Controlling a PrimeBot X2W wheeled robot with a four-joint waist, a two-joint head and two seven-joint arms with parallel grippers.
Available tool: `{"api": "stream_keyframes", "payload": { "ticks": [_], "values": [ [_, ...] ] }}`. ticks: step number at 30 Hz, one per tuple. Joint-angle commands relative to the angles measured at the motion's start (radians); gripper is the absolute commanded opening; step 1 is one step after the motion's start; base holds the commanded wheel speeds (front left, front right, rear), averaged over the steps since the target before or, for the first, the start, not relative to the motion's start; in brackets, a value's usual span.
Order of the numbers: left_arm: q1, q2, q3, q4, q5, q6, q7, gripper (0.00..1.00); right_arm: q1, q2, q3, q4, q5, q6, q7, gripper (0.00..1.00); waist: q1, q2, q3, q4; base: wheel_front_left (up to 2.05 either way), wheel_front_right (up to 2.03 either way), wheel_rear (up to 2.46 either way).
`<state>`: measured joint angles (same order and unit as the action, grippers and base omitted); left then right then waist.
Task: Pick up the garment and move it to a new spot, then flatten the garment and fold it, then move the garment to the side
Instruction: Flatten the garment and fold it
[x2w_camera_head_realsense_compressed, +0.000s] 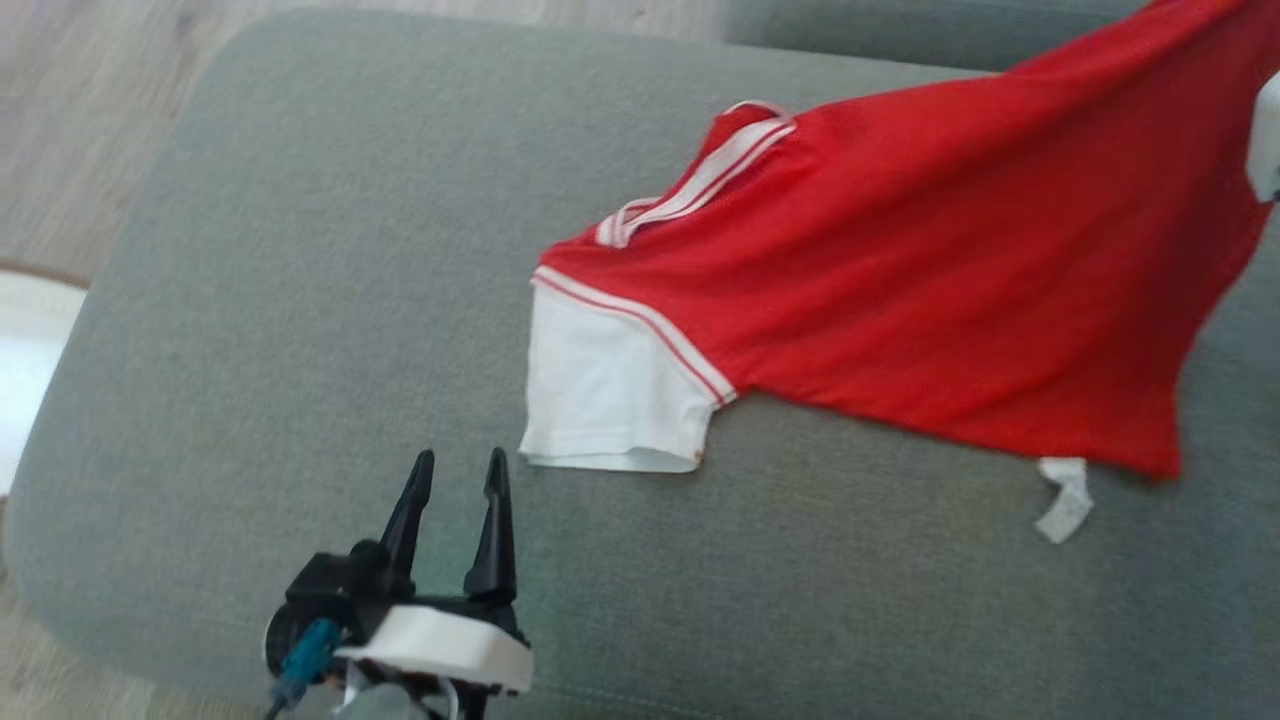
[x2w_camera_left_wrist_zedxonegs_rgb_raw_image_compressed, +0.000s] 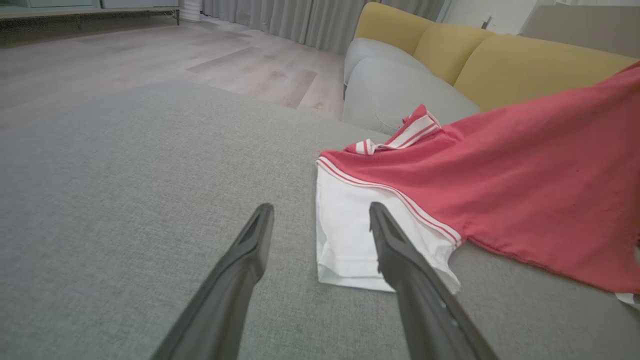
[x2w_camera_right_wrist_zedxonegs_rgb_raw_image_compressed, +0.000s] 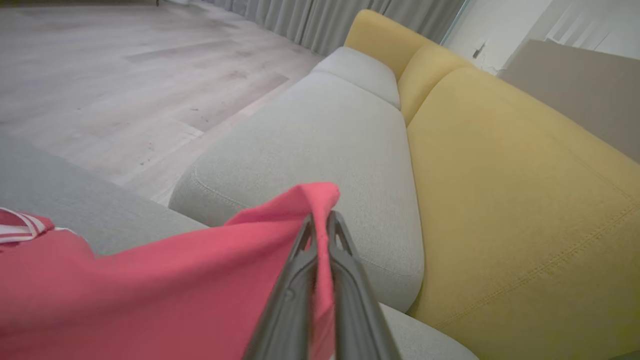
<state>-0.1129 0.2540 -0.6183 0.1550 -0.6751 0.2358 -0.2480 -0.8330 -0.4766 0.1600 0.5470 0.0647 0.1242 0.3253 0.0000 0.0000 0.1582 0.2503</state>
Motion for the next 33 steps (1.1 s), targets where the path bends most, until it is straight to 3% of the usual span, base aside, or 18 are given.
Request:
{"api": "stream_keyframes", "payload": {
  "ticks": [1,2,3,4,5,11,18,26,33],
  "values": [
    [-0.055,0.001,0.026,-0.026,0.011,-0.008,-0.012,1.00,-0.044,-0.011,0.007,0.005,-0.021,0.007,-0.013,0.00,0.0000,0.0000,0.027,0.027,0.00,0.00,0.00],
    [-0.059,-0.002,0.024,-0.025,0.013,-0.011,-0.012,1.00,-0.058,-0.008,0.008,0.030,-0.032,0.007,-0.023,0.00,0.0000,0.0000,0.036,0.034,0.00,0.00,0.00],
    [-0.063,-0.006,0.022,-0.024,0.015,-0.013,-0.012,1.00,-0.071,-0.004,0.006,0.056,-0.044,0.007,-0.033,0.20,0.0000,0.0000,0.043,0.039,0.00,0.00,0.00],
    [-0.067,-0.010,0.020,-0.023,0.017,-0.015,-0.013,1.00,-0.084,0.001,0.000,0.080,-0.059,0.007,-0.046,0.80,0.0000,0.0000,0.052,0.043,0.00,0.00,0.00],
    [-0.071,-0.014,0.018,-0.021,0.019,-0.016,-0.013,1.00,-0.097,0.006,-0.011,0.102,-0.076,0.007,-0.069,1.00,0.0000,0.0000,0.059,0.046,0.00,0.00,0.00],
    [-0.084,-0.027,0.018,-0.007,0.029,-0.025,-0.013,1.00,-0.123,0.078,-0.037,0.214,-0.139,0.007,-0.181,1.00,0.0000,0.0000,0.069,0.038,0.00,0.00,0.00],
    [-0.081,-0.021,0.028,0.006,0.031,-0.026,-0.013,1.00,-0.079,0.143,-0.035,0.268,-0.107,0.007,-0.298,1.00,0.0000,0.0000,0.027,-0.008,0.00,0.00,0.00],
    [-0.047,0.008,0.055,0.013,0.017,-0.010,-0.012,1.00,0.101,0.242,-0.058,0.189,-0.034,0.007,-0.424,1.00,0.0000,0.0000,-0.069,-0.102,0.00,0.00,0.00],
    [0.020,0.026,0.072,0.014,-0.003,0.009,-0.012,1.00,0.372,0.335,-0.084,0.046,-0.018,0.007,-0.450,1.00,0.0000,0.0000,-0.162,-0.153,0.00,0.00,0.00]
  ]
}}
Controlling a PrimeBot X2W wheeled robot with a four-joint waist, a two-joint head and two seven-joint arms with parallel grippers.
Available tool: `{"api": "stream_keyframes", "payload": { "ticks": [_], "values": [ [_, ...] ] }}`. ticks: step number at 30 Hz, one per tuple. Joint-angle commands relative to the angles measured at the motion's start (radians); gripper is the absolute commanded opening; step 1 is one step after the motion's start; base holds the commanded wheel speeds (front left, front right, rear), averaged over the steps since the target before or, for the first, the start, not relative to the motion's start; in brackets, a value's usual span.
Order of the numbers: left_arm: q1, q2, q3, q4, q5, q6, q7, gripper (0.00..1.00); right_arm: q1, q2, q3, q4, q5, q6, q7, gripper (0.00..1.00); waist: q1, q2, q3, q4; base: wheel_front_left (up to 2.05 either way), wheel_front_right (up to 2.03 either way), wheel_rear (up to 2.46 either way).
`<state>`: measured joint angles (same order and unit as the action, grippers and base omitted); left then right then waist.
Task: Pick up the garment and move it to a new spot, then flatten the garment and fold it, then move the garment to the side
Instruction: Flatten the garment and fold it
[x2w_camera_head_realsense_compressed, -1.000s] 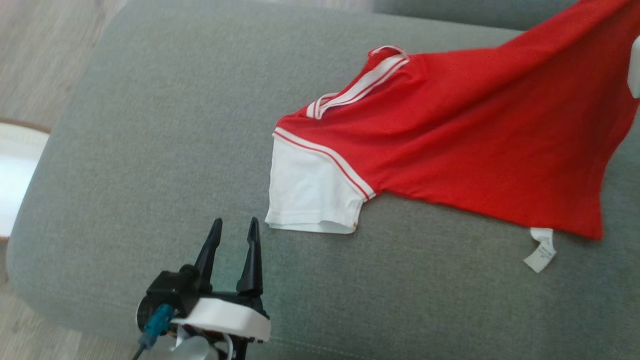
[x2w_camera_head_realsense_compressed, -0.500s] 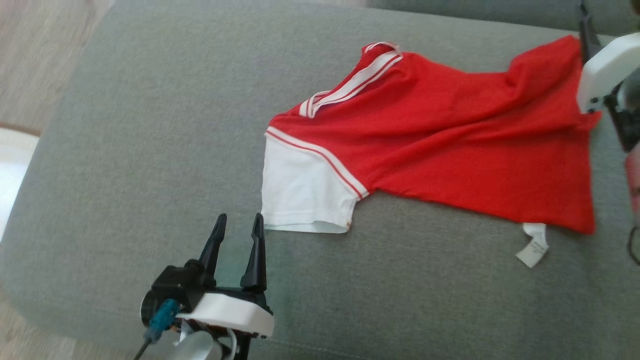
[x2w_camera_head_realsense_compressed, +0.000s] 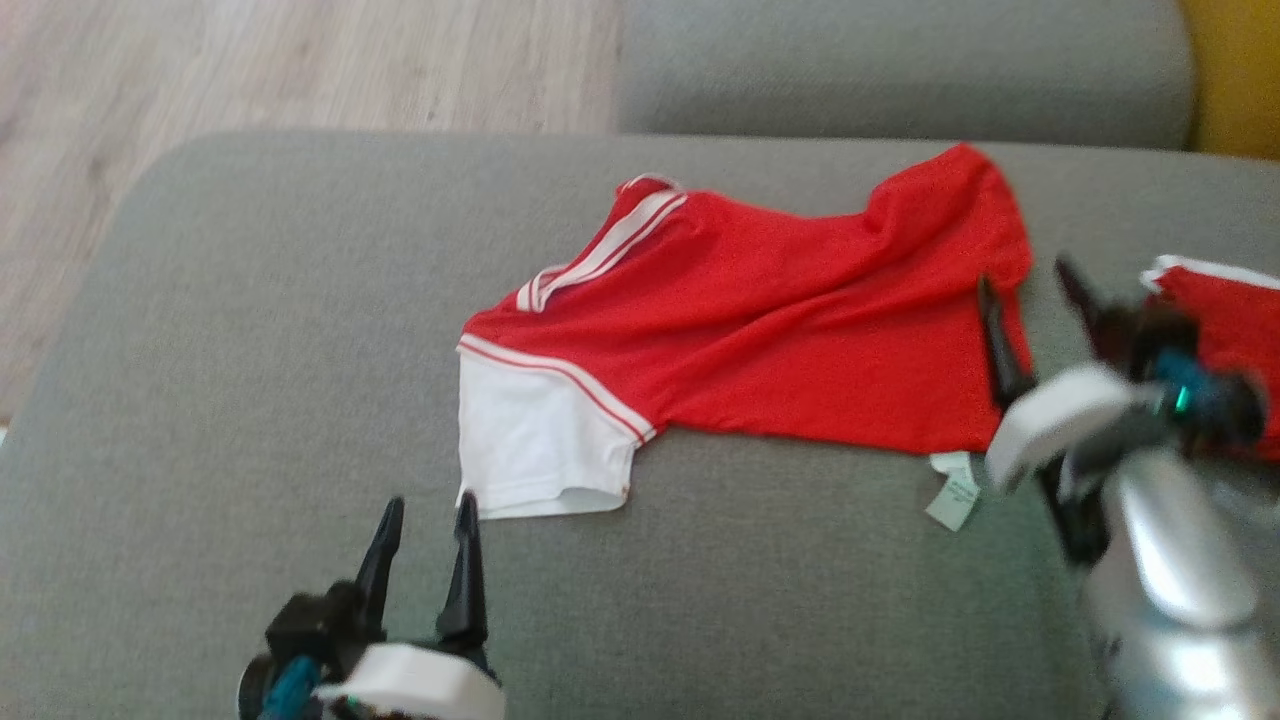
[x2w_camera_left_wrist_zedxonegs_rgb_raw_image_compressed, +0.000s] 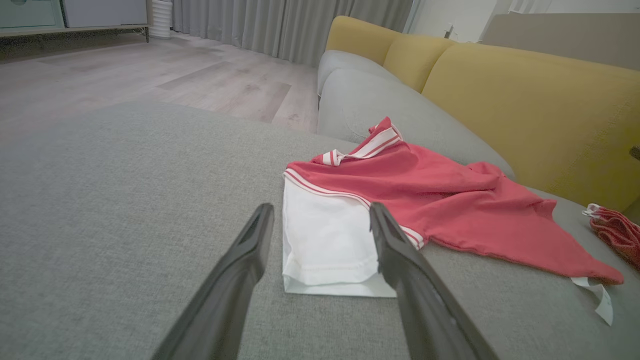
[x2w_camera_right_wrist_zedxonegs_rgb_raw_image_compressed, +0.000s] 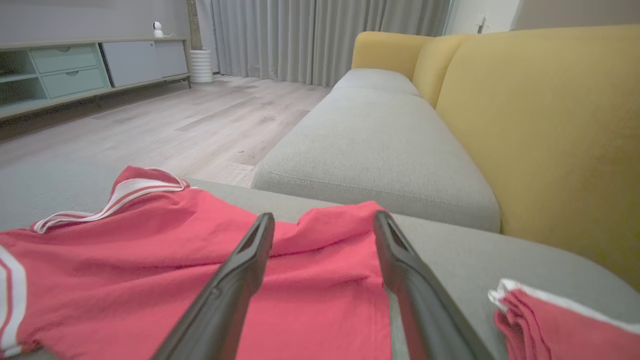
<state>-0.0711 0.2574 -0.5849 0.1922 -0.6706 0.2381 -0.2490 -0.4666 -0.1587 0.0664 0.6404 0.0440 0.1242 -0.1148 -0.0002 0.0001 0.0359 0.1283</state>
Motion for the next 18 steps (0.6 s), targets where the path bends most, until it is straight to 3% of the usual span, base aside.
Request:
{"api": "stream_keyframes", "payload": {
  "ticks": [1,7,18],
  "values": [
    [-0.012,0.026,0.039,-0.024,-0.010,0.008,-0.011,1.00,0.048,0.033,0.002,-0.071,0.008,0.007,-0.008,1.00,0.0002,-0.0001,-0.049,-0.036,0.00,0.00,0.00],
    [0.046,0.043,0.047,-0.032,-0.020,0.015,-0.011,1.00,0.261,0.097,-0.045,-0.235,0.009,0.007,0.013,1.00,0.0002,-0.0001,-0.078,-0.053,0.00,0.00,0.00],
    [0.099,0.062,0.062,-0.037,-0.024,0.034,-0.011,1.00,0.490,0.108,-0.034,-0.438,0.099,0.007,0.017,1.00,0.0002,-0.0001,-0.110,-0.047,0.00,0.00,0.00]
  ]
}}
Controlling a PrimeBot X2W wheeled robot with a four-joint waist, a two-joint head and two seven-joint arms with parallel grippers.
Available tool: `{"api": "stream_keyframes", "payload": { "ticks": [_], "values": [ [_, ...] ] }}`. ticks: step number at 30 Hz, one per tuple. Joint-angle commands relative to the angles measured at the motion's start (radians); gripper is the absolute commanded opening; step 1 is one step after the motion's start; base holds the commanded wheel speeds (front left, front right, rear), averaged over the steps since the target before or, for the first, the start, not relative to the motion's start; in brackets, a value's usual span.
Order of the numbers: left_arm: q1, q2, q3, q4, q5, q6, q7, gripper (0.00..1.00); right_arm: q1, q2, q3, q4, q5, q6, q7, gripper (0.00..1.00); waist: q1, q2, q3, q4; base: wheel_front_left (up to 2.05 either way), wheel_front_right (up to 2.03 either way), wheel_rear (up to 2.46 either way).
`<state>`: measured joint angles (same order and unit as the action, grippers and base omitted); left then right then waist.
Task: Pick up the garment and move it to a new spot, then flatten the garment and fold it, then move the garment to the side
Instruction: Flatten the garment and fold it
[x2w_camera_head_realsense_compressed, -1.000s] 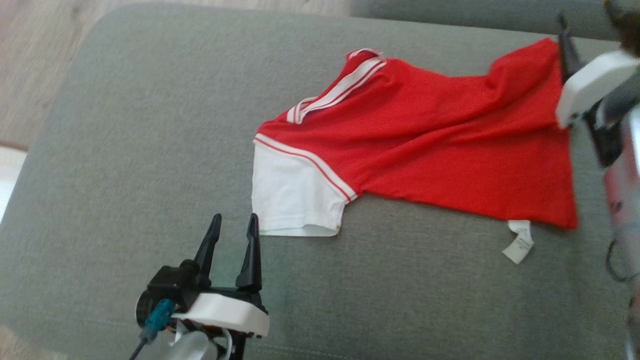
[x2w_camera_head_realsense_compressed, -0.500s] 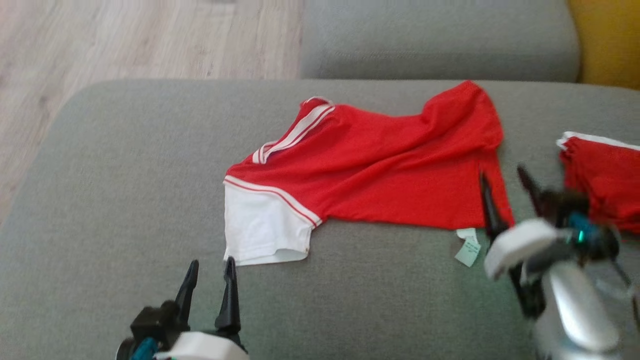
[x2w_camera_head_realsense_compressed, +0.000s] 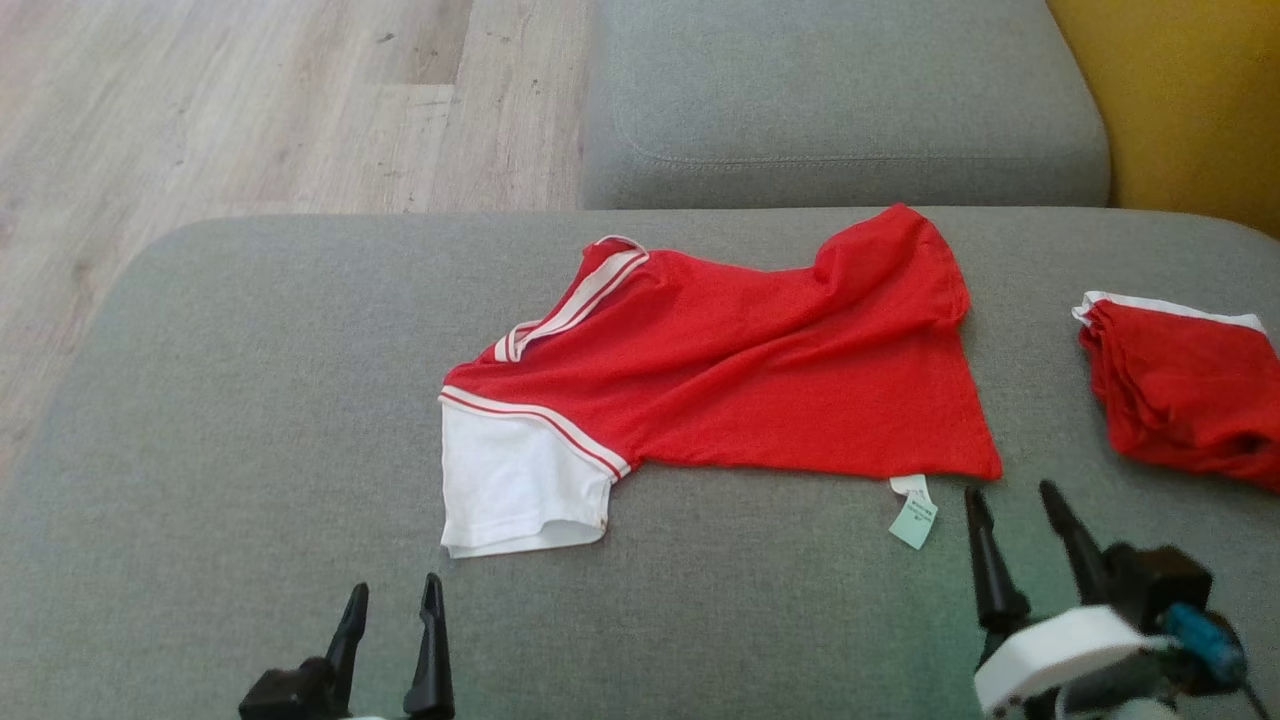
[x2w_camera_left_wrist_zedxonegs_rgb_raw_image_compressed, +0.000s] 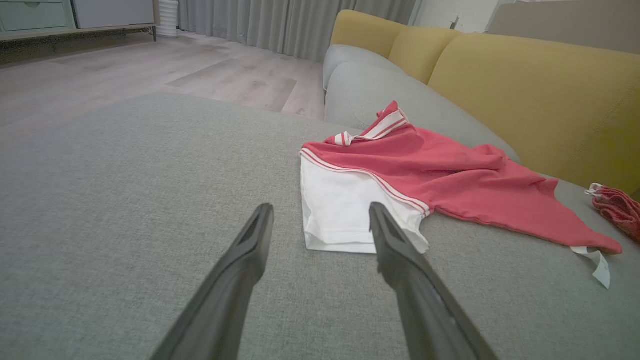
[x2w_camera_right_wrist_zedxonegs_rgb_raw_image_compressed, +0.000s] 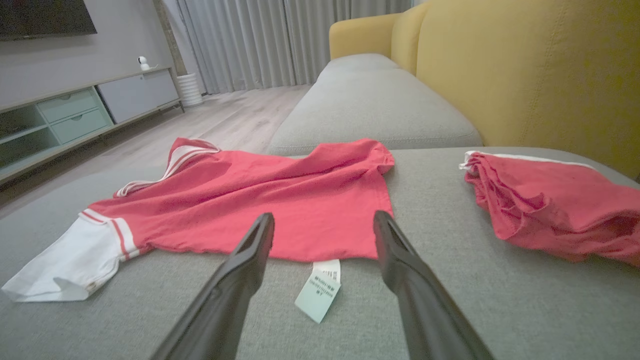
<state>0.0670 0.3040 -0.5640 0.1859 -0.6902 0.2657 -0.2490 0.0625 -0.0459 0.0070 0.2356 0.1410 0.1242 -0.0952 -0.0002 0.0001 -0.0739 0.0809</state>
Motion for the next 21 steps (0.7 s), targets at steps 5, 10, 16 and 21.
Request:
{"api": "stream_keyframes", "payload": {
  "ticks": [5,10,16,21],
  "values": [
    [-0.039,0.021,0.036,-0.021,-0.005,0.012,0.001,1.00,0.009,-0.005,0.053,-0.063,0.006,0.007,0.003,1.00,0.0002,-0.0001,-0.006,0.003,0.00,0.00,0.00],
    [-0.043,0.023,0.033,-0.015,-0.005,0.013,0.006,1.00,0.028,-0.004,0.061,-0.077,0.006,0.007,0.008,1.00,0.0002,-0.0001,-0.007,0.004,0.00,0.00,0.00],
    [-0.048,0.026,0.030,-0.017,-0.004,0.015,0.008,1.00,0.033,-0.004,0.061,-0.084,0.006,0.007,0.014,1.00,0.0002,-0.0001,-0.006,0.008,0.00,0.00,0.00],
    [-0.050,0.029,0.027,-0.023,-0.004,0.018,0.009,1.00,0.034,-0.004,0.060,-0.089,0.005,0.007,0.018,1.00,0.0002,-0.0001,-0.001,0.012,0.00,0.00,0.00]
  ]
}}
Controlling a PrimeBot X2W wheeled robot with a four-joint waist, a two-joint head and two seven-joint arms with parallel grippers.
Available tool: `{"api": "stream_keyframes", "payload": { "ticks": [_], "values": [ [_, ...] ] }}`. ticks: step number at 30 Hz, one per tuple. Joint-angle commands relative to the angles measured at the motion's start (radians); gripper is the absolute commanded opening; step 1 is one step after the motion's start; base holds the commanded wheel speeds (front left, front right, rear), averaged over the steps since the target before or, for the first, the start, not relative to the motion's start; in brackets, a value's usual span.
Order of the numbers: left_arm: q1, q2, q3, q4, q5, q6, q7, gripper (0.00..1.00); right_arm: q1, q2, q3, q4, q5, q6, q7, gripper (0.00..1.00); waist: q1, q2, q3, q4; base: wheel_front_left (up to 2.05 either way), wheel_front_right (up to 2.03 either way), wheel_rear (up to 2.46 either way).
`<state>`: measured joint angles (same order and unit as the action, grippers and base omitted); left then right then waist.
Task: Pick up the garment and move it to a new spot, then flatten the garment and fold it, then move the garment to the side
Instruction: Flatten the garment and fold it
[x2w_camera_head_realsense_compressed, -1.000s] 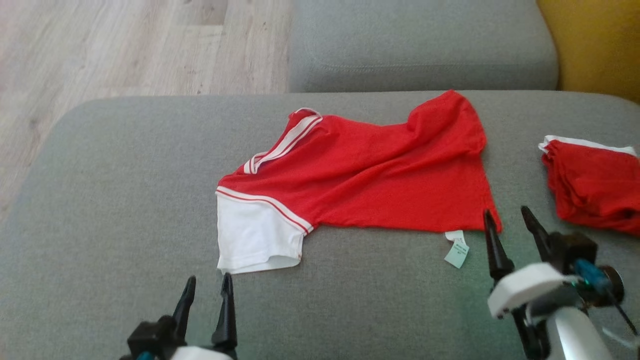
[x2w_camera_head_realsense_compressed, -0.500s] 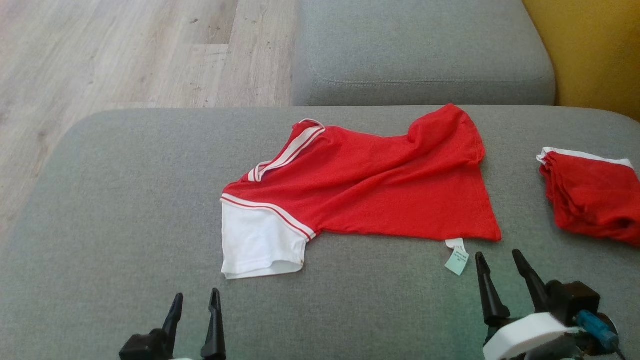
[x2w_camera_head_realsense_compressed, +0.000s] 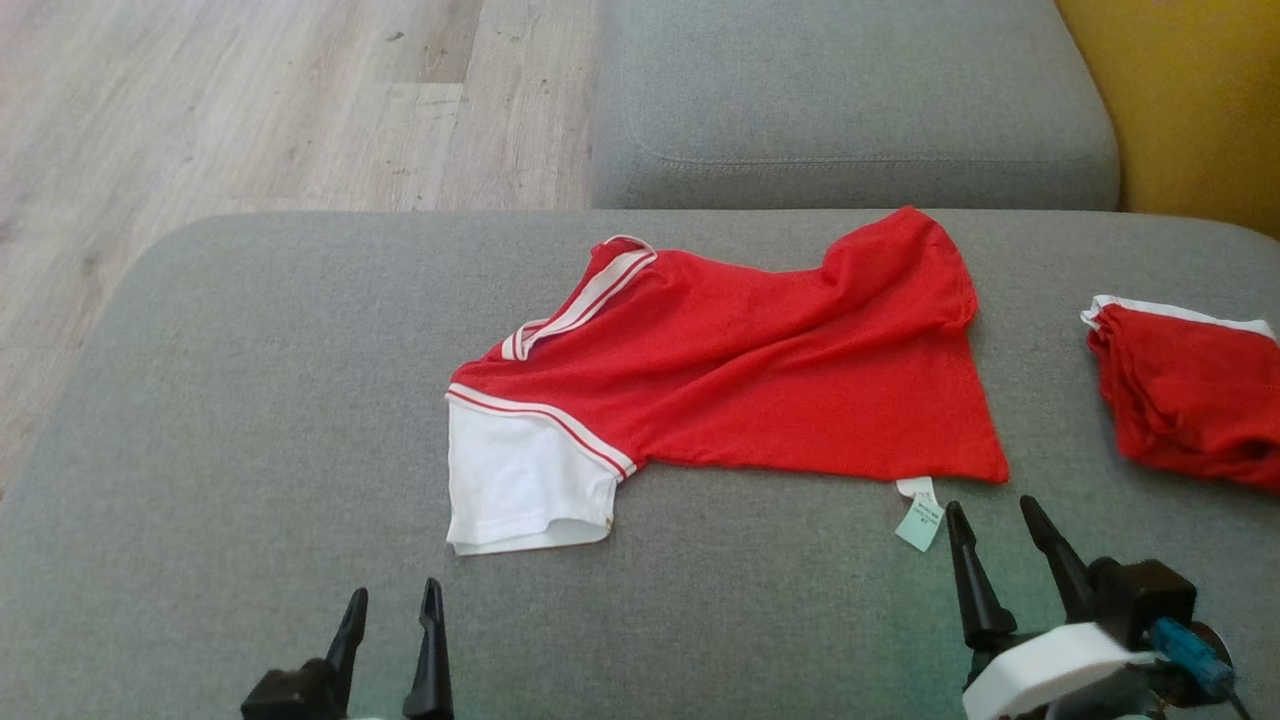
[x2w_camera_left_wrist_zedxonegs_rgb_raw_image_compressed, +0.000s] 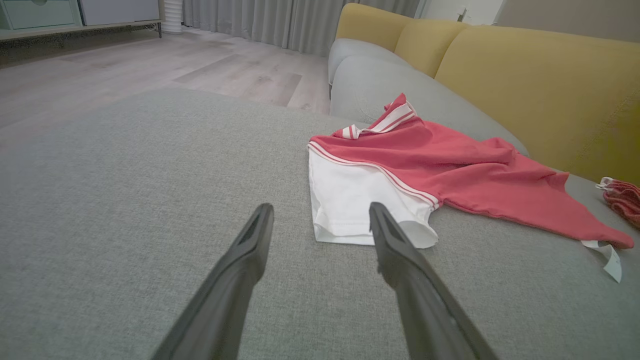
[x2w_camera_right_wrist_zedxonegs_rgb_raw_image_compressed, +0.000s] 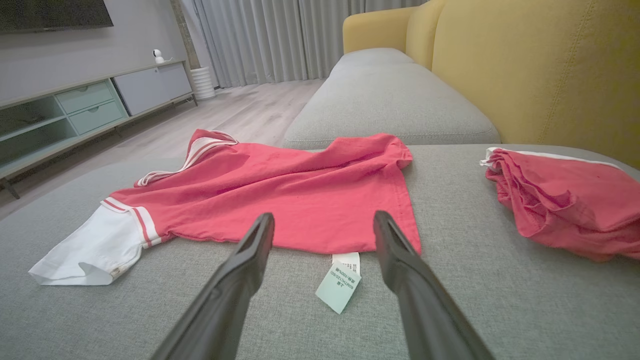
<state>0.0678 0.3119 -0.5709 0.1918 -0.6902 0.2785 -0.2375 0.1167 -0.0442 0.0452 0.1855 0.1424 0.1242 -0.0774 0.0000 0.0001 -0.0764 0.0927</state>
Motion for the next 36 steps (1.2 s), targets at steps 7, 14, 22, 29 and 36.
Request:
{"api": "stream_keyframes", "payload": {
  "ticks": [7,14,22,29,36],
  "values": [
    [-0.081,0.028,0.027,-0.027,0.002,0.005,0.018,1.00,-0.024,-0.006,0.028,-0.046,0.000,0.007,0.005,1.00,0.0000,-0.0001,0.019,0.001,0.00,0.00,0.00],
    [-0.174,0.022,0.019,0.012,-0.008,-0.004,0.094,1.00,-0.041,-0.006,0.032,-0.059,-0.012,0.007,0.014,1.00,0.0000,-0.0001,0.052,-0.010,0.00,0.00,0.00],
    [-0.307,-0.021,0.029,0.162,-0.057,-0.012,0.198,1.00,-0.078,-0.006,0.042,-0.085,-0.032,0.007,0.032,1.00,0.0000,-0.0001,0.139,-0.061,0.00,0.00,0.00],
    [-0.374,-0.047,0.031,0.265,-0.082,-0.033,0.231,1.00,-0.105,-0.006,0.021,-0.098,-0.047,0.007,0.036,1.00,0.0000,-0.0001,0.200,-0.088,0.00,0.00,0.00],
    [-0.405,-0.062,0.009,0.311,-0.088,-0.047,0.273,0.00,-0.140,-0.006,-0.041,-0.068,-0.070,0.007,0.063,1.00,0.0000,-0.0001,0.225,-0.080,0.00,0.00,0.00]
  ]
}}
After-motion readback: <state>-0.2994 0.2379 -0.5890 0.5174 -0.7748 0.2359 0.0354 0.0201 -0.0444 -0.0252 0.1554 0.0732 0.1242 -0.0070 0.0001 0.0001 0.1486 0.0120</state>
